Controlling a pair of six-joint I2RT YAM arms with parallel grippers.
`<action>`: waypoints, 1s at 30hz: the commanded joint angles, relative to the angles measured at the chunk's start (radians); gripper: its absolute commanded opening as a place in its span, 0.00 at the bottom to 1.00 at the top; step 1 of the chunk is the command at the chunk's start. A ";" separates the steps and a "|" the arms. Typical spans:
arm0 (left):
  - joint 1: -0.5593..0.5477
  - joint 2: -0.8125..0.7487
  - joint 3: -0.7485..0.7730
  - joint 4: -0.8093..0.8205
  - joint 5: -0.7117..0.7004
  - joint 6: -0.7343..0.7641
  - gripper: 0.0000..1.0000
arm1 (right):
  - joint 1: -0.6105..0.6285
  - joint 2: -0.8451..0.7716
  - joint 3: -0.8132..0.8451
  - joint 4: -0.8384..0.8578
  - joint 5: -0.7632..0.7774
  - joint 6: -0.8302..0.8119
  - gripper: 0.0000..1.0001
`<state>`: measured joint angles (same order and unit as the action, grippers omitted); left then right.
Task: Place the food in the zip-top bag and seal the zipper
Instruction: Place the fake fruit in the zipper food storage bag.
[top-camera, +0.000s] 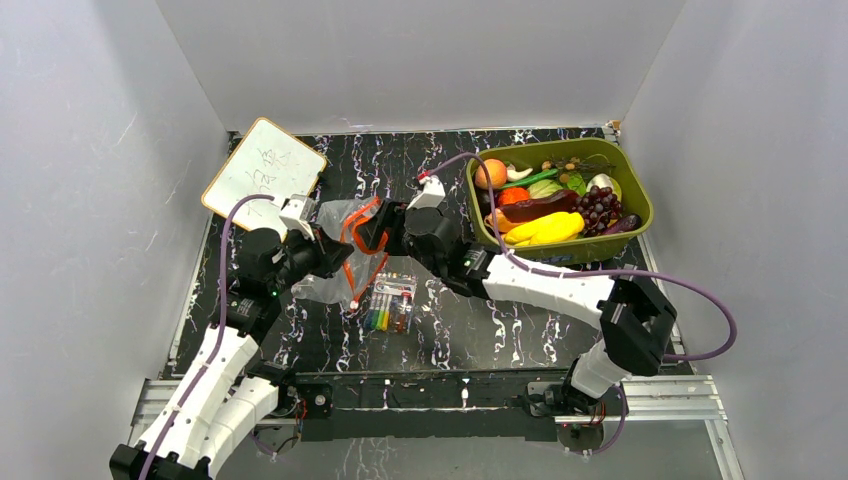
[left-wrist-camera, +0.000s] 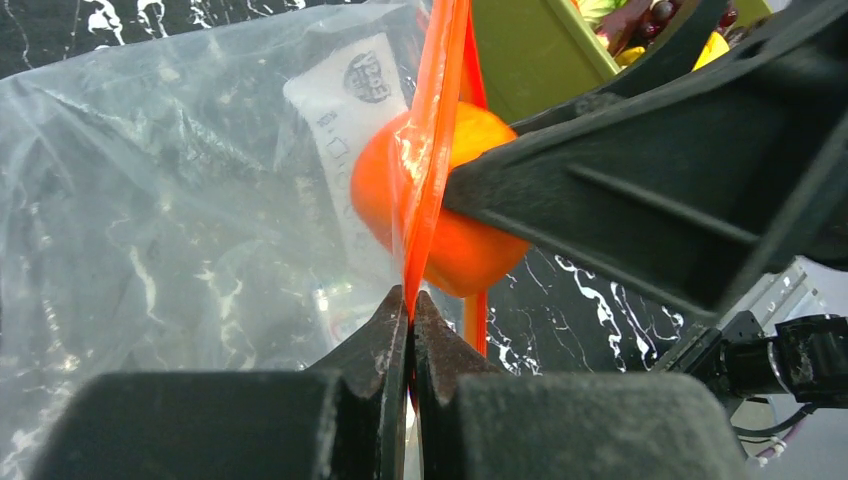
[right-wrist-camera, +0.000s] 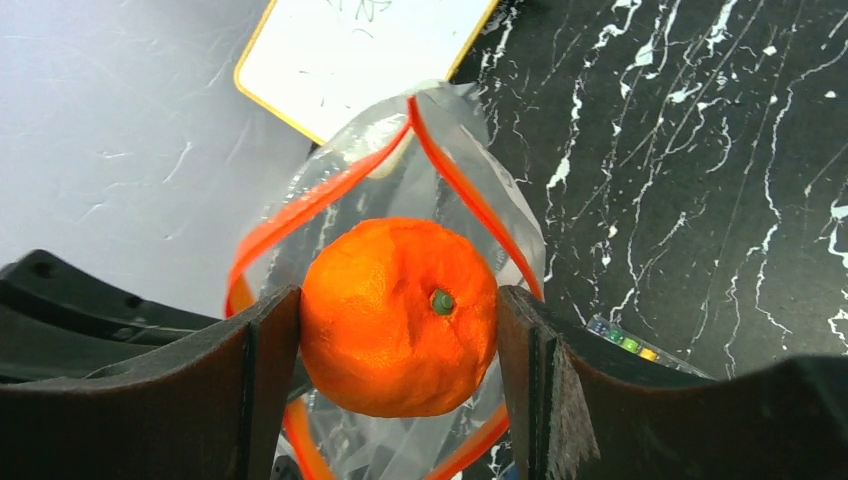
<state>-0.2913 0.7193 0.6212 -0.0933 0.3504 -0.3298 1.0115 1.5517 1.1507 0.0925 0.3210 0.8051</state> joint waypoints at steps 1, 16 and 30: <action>-0.004 0.004 0.003 0.056 0.048 -0.016 0.00 | -0.004 0.002 -0.039 0.114 0.059 -0.016 0.45; -0.005 0.035 0.116 0.072 0.147 -0.156 0.00 | -0.004 -0.016 -0.143 0.040 0.262 -0.022 0.45; -0.004 0.057 0.053 0.103 0.108 -0.124 0.00 | -0.004 -0.054 -0.074 0.112 0.019 -0.021 0.71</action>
<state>-0.2913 0.7757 0.6857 -0.0296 0.4561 -0.4675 1.0115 1.5417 1.0149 0.1413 0.3759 0.7918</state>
